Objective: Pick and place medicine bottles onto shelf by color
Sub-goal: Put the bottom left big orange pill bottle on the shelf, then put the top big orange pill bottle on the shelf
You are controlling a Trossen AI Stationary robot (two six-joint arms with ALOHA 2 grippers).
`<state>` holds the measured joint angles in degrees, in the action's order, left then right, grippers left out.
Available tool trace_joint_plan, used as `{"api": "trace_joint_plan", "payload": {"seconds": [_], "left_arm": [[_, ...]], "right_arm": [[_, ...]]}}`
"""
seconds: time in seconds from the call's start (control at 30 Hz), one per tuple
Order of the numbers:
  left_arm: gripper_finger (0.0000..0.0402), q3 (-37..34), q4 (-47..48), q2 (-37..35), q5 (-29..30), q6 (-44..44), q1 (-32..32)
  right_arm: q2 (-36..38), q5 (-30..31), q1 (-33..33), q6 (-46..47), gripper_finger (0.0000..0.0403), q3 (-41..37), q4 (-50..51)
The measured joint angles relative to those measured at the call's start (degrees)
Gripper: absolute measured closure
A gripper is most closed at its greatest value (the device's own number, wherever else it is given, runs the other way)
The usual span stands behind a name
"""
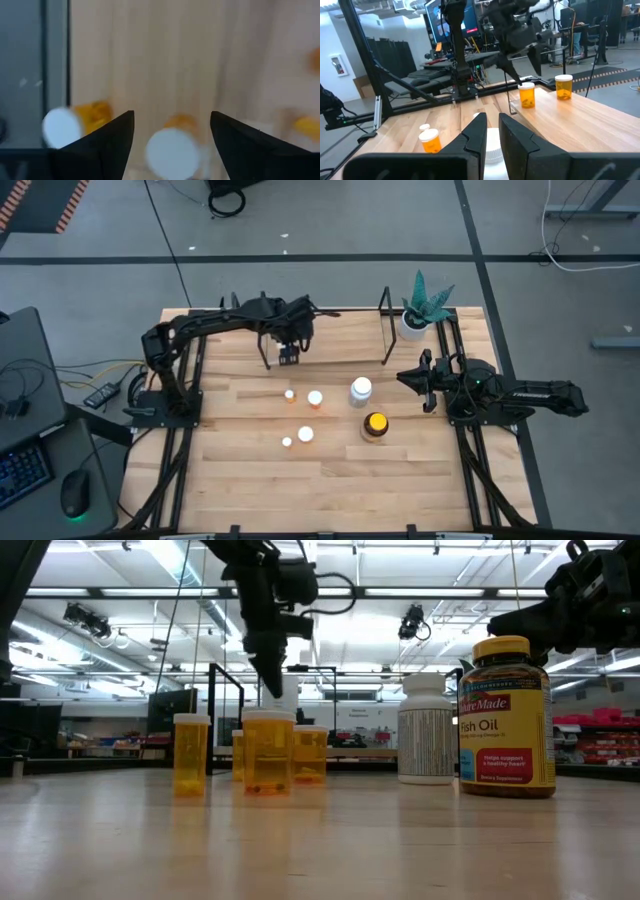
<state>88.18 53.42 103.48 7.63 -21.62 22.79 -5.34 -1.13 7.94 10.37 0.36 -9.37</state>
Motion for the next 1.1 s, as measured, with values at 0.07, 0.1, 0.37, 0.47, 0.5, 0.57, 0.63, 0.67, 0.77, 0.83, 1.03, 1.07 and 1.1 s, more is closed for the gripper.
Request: {"api": "trace_joint_plan", "payload": {"seconds": [0.07, 0.1, 0.37, 0.47, 0.5, 0.57, 0.63, 0.67, 0.77, 0.83, 1.03, 1.07, 1.1], "left_arm": [[0.0139, 0.00, -1.30, 0.00, -5.56, 0.56, -0.48], [0.0141, -0.02, -1.19, 0.00, -8.47, 0.88, -0.78], [0.0152, -0.46, -4.12, 0.86, -19.68, 4.48, -6.40], [0.0148, -1.12, -4.81, 1.66, -19.45, 4.87, -9.62], [0.0144, -1.51, -4.98, 1.81, -19.33, 4.87, -10.64], [0.0132, -1.66, -5.14, 2.36, -18.49, 4.91, -12.43], [0.0118, -1.66, -5.29, 2.96, -17.03, 4.80, -13.96], [0.0111, -1.66, -5.53, 3.18, -16.08, 4.78, -14.53], [0.0088, -1.70, -5.56, 3.43, -14.57, 4.81, -15.62], [0.0073, -1.70, -5.69, 3.43, -13.91, 4.88, -16.10], [0.0048, -1.70, -6.11, 3.43, -12.16, 5.90, -17.35], [0.0048, -1.69, -6.70, 3.79, -12.13, 6.02, -17.51], [0.0047, -1.60, -7.55, 4.31, -12.05, 6.07, -17.71]], "right_arm": [[0.01, 0.00, 0.00, 0.00, 0.0346, 0.00, 0.00], [0.02, 0.00, 0.00, 0.00, 0.0346, 0.00, 0.00], [0.00, 0.00, -0.02, 0.00, 0.0346, 0.02, 0.00], [0.00, 0.00, 0.00, 0.00, 0.0346, 0.00, 0.00], [0.00, 0.00, -0.02, 0.02, 0.0346, 0.02, 0.00], [0.01, 0.00, -0.01, 0.00, 0.0346, 0.00, 0.00], [0.02, 0.00, -0.02, 0.00, 0.0346, 0.00, -0.02], [0.02, 0.00, 0.00, 0.00, 0.0346, 0.02, 0.00], [0.00, 0.00, -0.02, 0.00, 0.0346, 0.01, 0.00], [0.01, 0.00, -0.01, 0.00, 0.0346, 0.00, -0.02], [0.02, 0.00, 0.00, 0.00, 0.0346, 0.00, 0.00], [0.01, 0.00, 0.00, 0.01, 0.0346, 0.01, 0.00], [0.02, 0.00, 0.00, 0.00, 0.0346, 0.00, 0.00]]}}
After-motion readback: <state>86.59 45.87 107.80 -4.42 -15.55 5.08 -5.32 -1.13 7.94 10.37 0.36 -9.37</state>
